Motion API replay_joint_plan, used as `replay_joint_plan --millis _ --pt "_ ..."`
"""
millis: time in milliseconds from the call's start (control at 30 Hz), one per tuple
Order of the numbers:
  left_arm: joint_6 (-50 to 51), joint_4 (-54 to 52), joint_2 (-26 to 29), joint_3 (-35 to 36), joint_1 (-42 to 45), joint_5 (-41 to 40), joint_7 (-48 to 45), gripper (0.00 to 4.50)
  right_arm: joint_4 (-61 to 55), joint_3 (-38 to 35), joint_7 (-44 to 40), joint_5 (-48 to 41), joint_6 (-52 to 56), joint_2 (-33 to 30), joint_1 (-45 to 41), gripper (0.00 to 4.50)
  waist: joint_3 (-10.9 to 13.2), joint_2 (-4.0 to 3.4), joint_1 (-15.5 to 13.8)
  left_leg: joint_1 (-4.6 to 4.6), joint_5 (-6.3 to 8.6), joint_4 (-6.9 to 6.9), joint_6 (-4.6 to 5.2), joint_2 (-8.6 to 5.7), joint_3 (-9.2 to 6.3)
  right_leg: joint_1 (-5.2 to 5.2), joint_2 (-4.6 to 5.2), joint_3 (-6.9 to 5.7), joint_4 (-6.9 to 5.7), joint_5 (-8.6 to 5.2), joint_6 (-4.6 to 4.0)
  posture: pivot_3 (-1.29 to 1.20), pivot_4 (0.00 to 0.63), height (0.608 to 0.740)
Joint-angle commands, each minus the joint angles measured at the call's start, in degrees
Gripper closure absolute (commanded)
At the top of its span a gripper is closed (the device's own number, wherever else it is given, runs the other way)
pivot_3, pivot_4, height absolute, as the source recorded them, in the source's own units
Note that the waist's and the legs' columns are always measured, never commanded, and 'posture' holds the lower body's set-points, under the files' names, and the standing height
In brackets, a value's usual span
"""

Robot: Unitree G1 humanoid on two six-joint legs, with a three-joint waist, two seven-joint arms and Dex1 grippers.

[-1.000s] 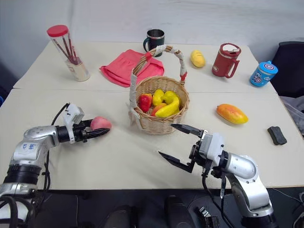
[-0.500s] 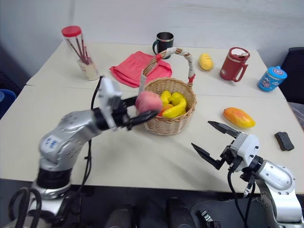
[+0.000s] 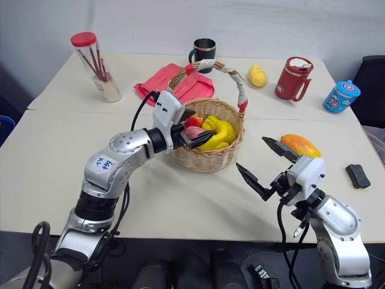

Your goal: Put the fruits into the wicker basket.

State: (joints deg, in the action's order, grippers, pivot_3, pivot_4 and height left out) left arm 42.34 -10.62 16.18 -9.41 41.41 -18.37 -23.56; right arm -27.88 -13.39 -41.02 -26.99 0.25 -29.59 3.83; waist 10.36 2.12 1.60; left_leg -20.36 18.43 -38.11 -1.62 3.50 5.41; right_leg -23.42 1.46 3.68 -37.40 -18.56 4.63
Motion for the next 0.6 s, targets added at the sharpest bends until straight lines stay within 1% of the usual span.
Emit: replay_joint_plan --millis 33,100,167,267,300,333,433,500,567,600 --pt "-5.4 -5.4 4.2 0.6 -3.4 -1.6 -8.1 0.02 -2.3 -2.0 -0.4 -1.2 -0.3 -1.1 1.5 0.0 0.0 -0.01 0.1 0.01 0.0 0.01 -0.01 0.01 0.0 0.0 0.0 -0.01 0.0 0.0 0.0 0.0 0.15 0.74" --pt "-8.7 -7.2 7.7 1.9 -6.1 -3.3 -14.2 0.02 -2.0 -4.0 -1.2 -1.7 -0.6 -2.0 2.8 0.0 0.0 -0.07 0.2 0.02 0.0 0.07 -0.04 0.07 0.06 -0.04 -0.02 0.04 -0.01 -0.02 -0.03 0.0 0.15 0.74" --pt "-11.1 -7.9 9.9 4.1 -8.1 -6.2 -19.1 0.02 -1.8 -5.9 -1.8 -2.5 -0.8 -2.8 4.1 0.0 0.1 -0.12 0.0 0.03 -0.02 0.08 -0.07 0.1 0.07 -0.06 -0.02 0.01 -0.02 -0.04 -0.07 0.0 0.15 0.74" --pt "-13.2 -8.4 13.3 9.3 -11.6 -13.8 -29.1 0.02 -2.6 -11.4 -4.7 -9.0 1.9 -4.6 8.6 0.0 0.1 -0.13 -0.1 0.03 -0.02 0.02 -0.04 0.07 0.05 -0.02 0.01 -0.02 -0.03 -0.04 -0.07 0.0 0.15 0.74" --pt "-13.9 -8.6 14.1 11.9 -12.7 -17.5 -32.6 0.02 -2.1 -13.5 -6.2 -10.1 1.9 -5.4 10.4 0.0 0.1 -0.14 -0.1 0.03 -0.01 0.02 -0.01 0.06 0.02 0.02 0.03 -0.05 -0.01 -0.04 -0.07 0.0 0.15 0.74" --pt "-13.1 -7.9 16.0 14.3 -13.5 -19.1 -34.1 0.02 -0.6 -16.1 -7.9 -10.2 1.2 -6.1 12.5 0.0 0.1 -0.14 -0.1 0.01 0.01 0.04 0.01 0.06 0.01 0.02 0.04 -0.07 0.02 -0.04 -0.07 0.0 0.15 0.74" --pt "-15.1 -5.2 22.6 17.9 -16.8 -17.6 -38.3 0.02 5.3 -22.9 -11.0 -9.3 -2.1 -6.5 16.9 0.0 0.1 -0.13 0.0 0.0 0.11 0.04 0.18 0.06 0.0 0.04 0.03 -0.06 0.08 -0.04 -0.08 0.0 0.15 0.74" --pt "-17.5 -2.1 27.0 21.2 -20.9 -16.2 -41.3 0.02 12.5 -27.4 -13.0 -7.3 -6.3 -5.7 19.9 0.0 0.1 -0.16 0.2 0.1 0.17 0.05 0.28 0.05 0.04 0.11 0.03 -0.04 0.09 -0.04 -0.07 0.0 0.15 0.74" --pt "-22.3 3.9 29.4 23.9 -25.2 -14.2 -44.1 0.02 20.3 -30.2 -14.5 -5.5 -10.3 -5.3 21.8 0.0 0.1 -0.17 0.3 0.18 0.24 0.12 0.41 0.06 0.11 0.13 0.02 -0.02 0.12 -0.06 -0.11 0.0 0.15 0.74" --pt "-24.9 7.1 30.0 25.2 -27.3 -13.7 -45.7 0.02 24.0 -31.4 -14.5 -5.2 -11.9 -5.4 21.4 0.0 0.1 -0.18 0.3 0.19 0.25 0.15 0.42 0.08 0.11 0.13 0.02 -0.03 0.18 -0.08 -0.14 0.0 0.15 0.74"
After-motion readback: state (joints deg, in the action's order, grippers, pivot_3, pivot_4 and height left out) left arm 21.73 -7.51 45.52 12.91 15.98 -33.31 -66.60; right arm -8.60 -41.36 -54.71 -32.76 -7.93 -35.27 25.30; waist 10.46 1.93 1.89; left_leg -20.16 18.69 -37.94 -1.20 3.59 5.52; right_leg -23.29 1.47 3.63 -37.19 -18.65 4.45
